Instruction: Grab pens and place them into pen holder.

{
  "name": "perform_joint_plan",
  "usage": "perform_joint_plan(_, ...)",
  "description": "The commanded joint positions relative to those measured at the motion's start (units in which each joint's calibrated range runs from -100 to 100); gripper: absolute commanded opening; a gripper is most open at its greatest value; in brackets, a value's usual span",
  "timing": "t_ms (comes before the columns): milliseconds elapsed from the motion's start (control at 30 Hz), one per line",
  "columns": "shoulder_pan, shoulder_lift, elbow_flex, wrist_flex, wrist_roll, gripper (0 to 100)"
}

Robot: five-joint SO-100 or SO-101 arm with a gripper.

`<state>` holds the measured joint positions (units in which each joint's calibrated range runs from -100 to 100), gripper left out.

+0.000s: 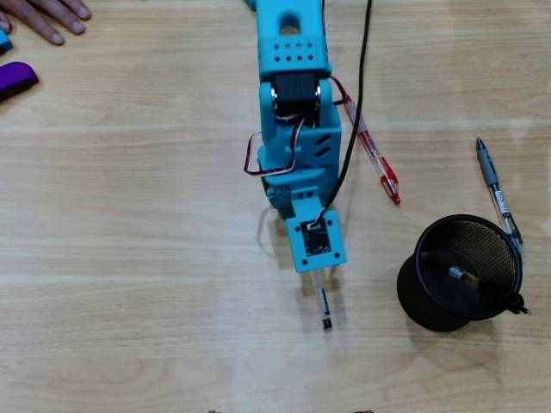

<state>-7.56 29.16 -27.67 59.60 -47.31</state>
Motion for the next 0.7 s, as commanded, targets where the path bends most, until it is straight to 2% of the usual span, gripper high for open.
perform_joint_plan(0,-4.8,-14.3,-15.7,-1.4,0.4,2)
perform_joint_plan(133,-10.6,-14.2,-23.9,-7.0,-4.0,2)
perform_joint_plan(300,-17.6,-8.2,-22.8,-13.8,-11.1,2)
perform_joint_plan(433,-20.7,-3.5,-19.6,-20.5,-13.9,2)
perform_joint_plan(567,-21.7,1.6,-14.4,-33.7,-18.2,2)
perform_joint_plan(667,-21.6,4.7,-8.4,-49.2,-21.0,2)
